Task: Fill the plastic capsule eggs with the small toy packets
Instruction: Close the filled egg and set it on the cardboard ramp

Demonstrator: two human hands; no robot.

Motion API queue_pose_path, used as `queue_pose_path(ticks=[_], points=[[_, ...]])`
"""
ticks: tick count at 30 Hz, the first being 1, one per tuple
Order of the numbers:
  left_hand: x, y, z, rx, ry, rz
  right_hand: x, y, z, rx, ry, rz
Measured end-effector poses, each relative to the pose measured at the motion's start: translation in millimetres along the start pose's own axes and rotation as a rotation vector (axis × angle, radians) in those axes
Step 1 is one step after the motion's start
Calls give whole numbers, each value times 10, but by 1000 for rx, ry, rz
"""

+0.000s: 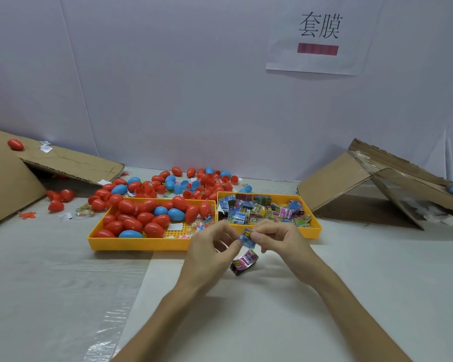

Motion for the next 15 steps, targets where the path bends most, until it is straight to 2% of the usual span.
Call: queue_pose_path(ticks=[5,11,15], points=[[-7,13,-21,3,-12,-39,5,2,-2,1,-7,-21],[-19,5,-28,141,99,18,6,13,-12,42,2,-52],[-37,10,-9,127,110,6,24,22,-24,34,-41,-51]])
Point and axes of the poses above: each hand's wrist, its own y-axis away from the middle knuckle, its own z-axis out of the back of the hand, x = y × z, the point moved 3 cm from there along -y, towards the middle knuckle, and after that the axes turned 5 degrees about z, right-handed, at the moved point
